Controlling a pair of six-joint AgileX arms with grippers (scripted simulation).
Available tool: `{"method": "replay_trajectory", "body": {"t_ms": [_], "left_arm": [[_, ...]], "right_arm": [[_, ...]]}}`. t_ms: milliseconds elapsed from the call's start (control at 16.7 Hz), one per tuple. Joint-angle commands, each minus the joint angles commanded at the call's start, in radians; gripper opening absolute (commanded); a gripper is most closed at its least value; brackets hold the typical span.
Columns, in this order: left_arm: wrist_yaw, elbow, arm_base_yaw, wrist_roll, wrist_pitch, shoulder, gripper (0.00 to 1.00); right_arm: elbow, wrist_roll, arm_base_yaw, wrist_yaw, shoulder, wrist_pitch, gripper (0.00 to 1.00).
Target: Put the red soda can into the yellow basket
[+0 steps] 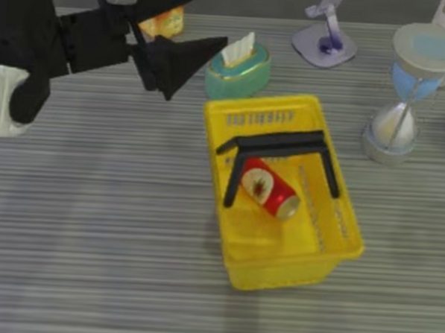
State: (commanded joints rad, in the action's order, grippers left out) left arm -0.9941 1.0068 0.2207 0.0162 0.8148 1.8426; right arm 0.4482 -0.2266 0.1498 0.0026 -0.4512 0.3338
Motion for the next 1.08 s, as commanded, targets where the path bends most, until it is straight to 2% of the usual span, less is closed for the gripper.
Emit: {"method": "replay_trajectory", "body": {"t_ms": [720,900,1080], "left_arm": [[0.673,-0.633,-0.178,0.027,-0.534,-1.273,1.0],[0.815,-0.791,-0.208,0.012,-0.655,-1.545,1.0],[0.925,-0.921,-0.229,-0.004,-0.752,-1.735,1.0]], "right_arm": [[1.215,-0.573,0.372,0.0,-1.242,0.844,1.0],[1.465,-0.686,0.445,0.0,-1.492,1.009,1.0],[1.638,-0.765,0.497,0.0,-1.67,1.127,1.0]]}}
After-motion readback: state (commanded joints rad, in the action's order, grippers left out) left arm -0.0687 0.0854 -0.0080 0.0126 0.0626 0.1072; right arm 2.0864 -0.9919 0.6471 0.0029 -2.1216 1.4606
